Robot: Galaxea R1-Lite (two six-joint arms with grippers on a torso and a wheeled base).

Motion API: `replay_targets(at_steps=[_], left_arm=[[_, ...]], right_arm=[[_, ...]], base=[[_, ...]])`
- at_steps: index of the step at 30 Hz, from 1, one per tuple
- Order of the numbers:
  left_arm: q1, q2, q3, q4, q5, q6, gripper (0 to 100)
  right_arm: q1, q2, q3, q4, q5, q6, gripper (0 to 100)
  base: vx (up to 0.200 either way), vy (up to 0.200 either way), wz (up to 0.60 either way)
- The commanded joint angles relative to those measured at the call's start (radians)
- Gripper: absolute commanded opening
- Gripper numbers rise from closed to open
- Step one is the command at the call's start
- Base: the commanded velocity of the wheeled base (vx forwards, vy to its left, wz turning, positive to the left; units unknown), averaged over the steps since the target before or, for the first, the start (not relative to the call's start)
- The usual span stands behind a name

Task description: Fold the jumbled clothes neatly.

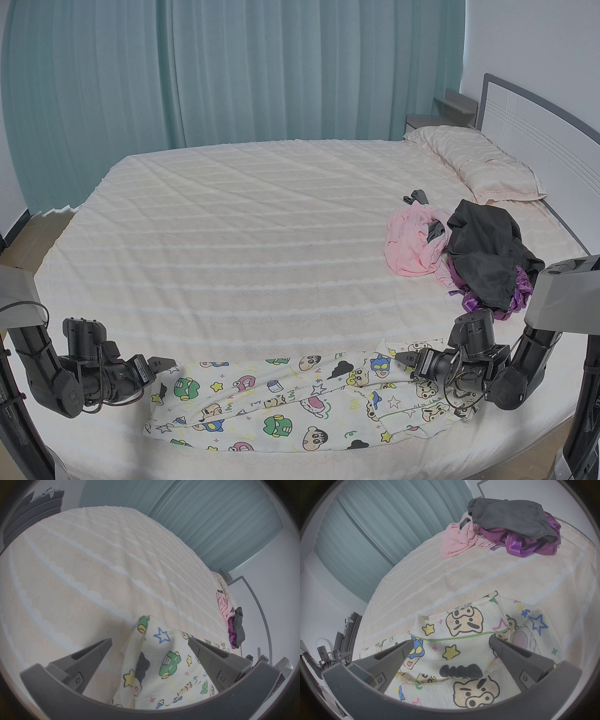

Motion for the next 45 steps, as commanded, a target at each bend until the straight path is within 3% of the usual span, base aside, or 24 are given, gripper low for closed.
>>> replay_targets(at_steps=[1, 5, 6, 20, 32, 45], left_arm=[[0.006, 0.065, -0.03, 0.0, -0.003, 0.001, 100], [0.001, 0.059, -0.039, 0.0, -0.025, 0.001, 100], [0.0, 0.059, -0.041, 0.0, -0.034, 0.001, 0], [-0.002, 0.104, -0.084, 0.002, -0.063, 0.001, 0], [0.0, 0.008, -0.139, 0.019, -0.065, -0.058, 0], [0.001, 0.018, -0.32, 0.157, -0.063, -0.103, 0]], right_arm=[[0.0, 0.001, 0.0, 0.0, 0.0, -0.001, 100], [0.0, 0.003, -0.002, 0.0, 0.0, -0.001, 100], [0.0, 0.003, -0.002, 0.0, 0.0, 0.001, 100], [0.0, 0.003, -0.003, 0.0, 0.0, 0.001, 100], [0.0, 0.003, -0.005, 0.0, 0.0, 0.001, 100], [0.0, 0.003, -0.01, -0.002, 0.0, 0.002, 100]], base=[[0.0, 0.0, 0.0], [0.0, 0.0, 0.0], [0.0, 0.0, 0.0], [0.0, 0.0, 0.0], [0.0, 0.0, 0.0], [0.0, 0.0, 0.0]])
